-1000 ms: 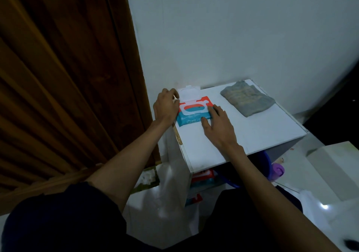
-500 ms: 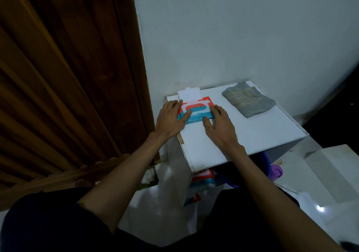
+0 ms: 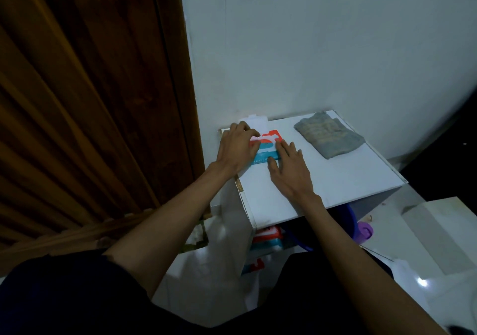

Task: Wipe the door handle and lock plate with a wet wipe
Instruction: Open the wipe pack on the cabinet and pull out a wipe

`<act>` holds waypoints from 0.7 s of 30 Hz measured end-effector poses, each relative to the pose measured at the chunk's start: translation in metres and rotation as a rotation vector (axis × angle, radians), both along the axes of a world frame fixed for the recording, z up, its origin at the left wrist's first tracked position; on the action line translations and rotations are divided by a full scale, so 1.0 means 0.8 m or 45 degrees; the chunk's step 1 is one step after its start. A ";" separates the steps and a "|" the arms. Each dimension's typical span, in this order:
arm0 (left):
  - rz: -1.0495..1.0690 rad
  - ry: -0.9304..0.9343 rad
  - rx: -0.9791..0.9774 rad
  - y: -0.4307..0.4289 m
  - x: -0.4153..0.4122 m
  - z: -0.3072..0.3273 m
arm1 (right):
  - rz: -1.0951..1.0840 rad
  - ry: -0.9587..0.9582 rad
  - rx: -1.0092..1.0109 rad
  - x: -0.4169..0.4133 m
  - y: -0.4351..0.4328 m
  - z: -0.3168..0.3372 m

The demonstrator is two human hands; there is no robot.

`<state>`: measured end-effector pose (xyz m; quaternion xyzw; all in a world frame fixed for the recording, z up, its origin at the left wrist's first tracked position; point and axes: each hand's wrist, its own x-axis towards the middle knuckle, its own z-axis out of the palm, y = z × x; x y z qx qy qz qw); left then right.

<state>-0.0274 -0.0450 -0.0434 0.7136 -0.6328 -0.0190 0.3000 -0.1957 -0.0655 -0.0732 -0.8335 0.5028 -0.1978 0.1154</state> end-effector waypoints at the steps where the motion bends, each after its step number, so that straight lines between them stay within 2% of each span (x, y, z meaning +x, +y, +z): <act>1: -0.032 -0.030 0.030 -0.004 -0.002 0.001 | 0.003 0.000 0.011 0.000 0.000 0.000; 7: -0.207 -0.243 0.250 -0.026 -0.003 0.018 | -0.001 0.005 0.024 -0.001 0.000 0.001; 15: -0.319 -0.485 0.247 -0.035 -0.006 0.029 | 0.010 0.058 0.027 -0.001 -0.002 0.001; 21: -0.342 -0.549 0.272 -0.033 -0.012 0.034 | 0.005 0.078 0.021 -0.001 -0.003 -0.001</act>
